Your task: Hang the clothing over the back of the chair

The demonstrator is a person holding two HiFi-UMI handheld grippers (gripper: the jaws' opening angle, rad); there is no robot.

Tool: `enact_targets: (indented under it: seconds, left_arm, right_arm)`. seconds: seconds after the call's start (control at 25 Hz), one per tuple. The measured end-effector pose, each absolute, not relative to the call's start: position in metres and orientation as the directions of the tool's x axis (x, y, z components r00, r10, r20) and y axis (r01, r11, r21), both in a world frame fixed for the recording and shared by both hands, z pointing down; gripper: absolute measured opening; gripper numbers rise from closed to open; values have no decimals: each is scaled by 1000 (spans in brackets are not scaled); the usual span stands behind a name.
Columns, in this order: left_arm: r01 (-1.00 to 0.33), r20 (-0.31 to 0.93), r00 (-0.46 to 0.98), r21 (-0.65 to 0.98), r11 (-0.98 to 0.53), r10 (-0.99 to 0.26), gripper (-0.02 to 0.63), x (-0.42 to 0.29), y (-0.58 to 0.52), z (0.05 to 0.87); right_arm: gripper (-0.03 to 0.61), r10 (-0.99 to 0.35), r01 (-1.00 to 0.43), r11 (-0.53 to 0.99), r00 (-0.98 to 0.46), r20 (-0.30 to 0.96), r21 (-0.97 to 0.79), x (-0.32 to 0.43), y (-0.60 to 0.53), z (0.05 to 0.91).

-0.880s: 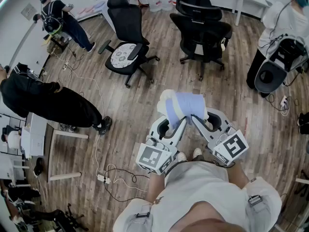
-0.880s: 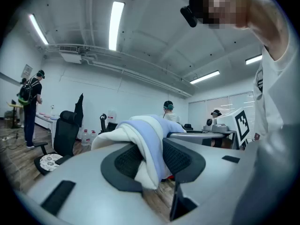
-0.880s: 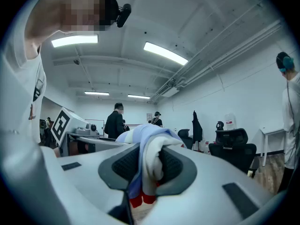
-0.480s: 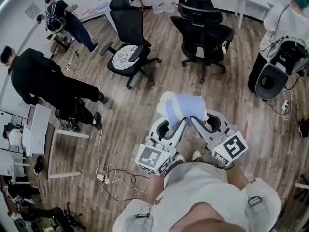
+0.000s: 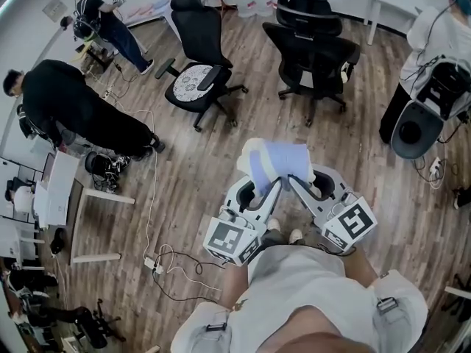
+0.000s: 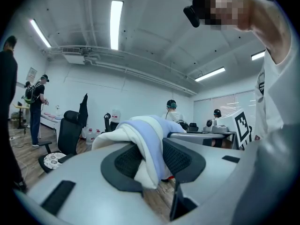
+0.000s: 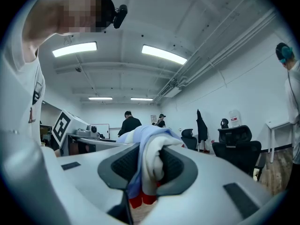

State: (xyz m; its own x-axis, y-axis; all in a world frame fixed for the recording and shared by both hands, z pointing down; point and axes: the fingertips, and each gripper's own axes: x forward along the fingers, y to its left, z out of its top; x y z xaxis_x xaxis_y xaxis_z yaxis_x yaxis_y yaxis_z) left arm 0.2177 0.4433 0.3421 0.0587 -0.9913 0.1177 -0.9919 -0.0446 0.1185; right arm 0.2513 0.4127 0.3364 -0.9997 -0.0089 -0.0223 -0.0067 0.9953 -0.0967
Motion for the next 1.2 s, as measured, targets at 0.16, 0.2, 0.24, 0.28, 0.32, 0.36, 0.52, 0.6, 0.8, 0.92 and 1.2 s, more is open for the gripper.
enact_targets:
  seconds: [0.16, 0.2, 0.24, 0.28, 0.32, 0.36, 0.52, 0.6, 0.8, 0.92, 1.2]
  left_arm:
    - [-991, 112, 63, 122, -49, -992, 149, 206, 435, 340]
    - [-991, 111, 68, 123, -54, -992, 149, 202, 431, 341]
    - [-991, 110, 71, 122, -58, -991, 149, 198, 427, 343]
    - [-991, 110, 74, 122, -60, -991, 149, 192, 423, 344]
    - [-991, 110, 76, 122, -62, -991, 149, 187, 420, 346]
    - [-990, 110, 79, 123, -66, -991, 149, 181, 417, 347]
    - [-988, 109, 102, 130, -88, -989, 149, 158, 404, 348]
    - [-986, 109, 111, 134, -96, -988, 149, 144, 398, 349]
    - [-981, 114, 154, 139, -138, -981, 149, 115, 385, 349]
    - [-977, 114, 179, 137, -163, -977, 149, 104, 374, 348]
    - [-971, 115, 207, 143, -190, -971, 149, 81, 353, 351]
  right_arm:
    - [114, -11, -9, 996, -1000, -23, -92, 240, 404, 334]
    - [114, -16, -14, 996, -1000, -22, -91, 236, 401, 335]
    - [114, -20, -18, 996, -1000, -22, -90, 232, 397, 336]
    - [114, -24, -21, 996, -999, -22, -91, 227, 393, 338]
    - [114, -27, -25, 995, -999, -20, -92, 221, 390, 340]
    - [114, -31, -29, 995, -999, -17, -92, 215, 387, 341]
    - [114, -48, -48, 995, -999, -2, -83, 193, 375, 342]
    - [114, -57, -57, 995, -998, 4, -83, 179, 369, 342]
    - [114, -89, -90, 993, -996, 20, -79, 151, 359, 342]
    - [114, -114, -115, 990, -993, 23, -77, 140, 348, 341]
    - [114, -149, -151, 985, -988, 32, -78, 118, 328, 344]
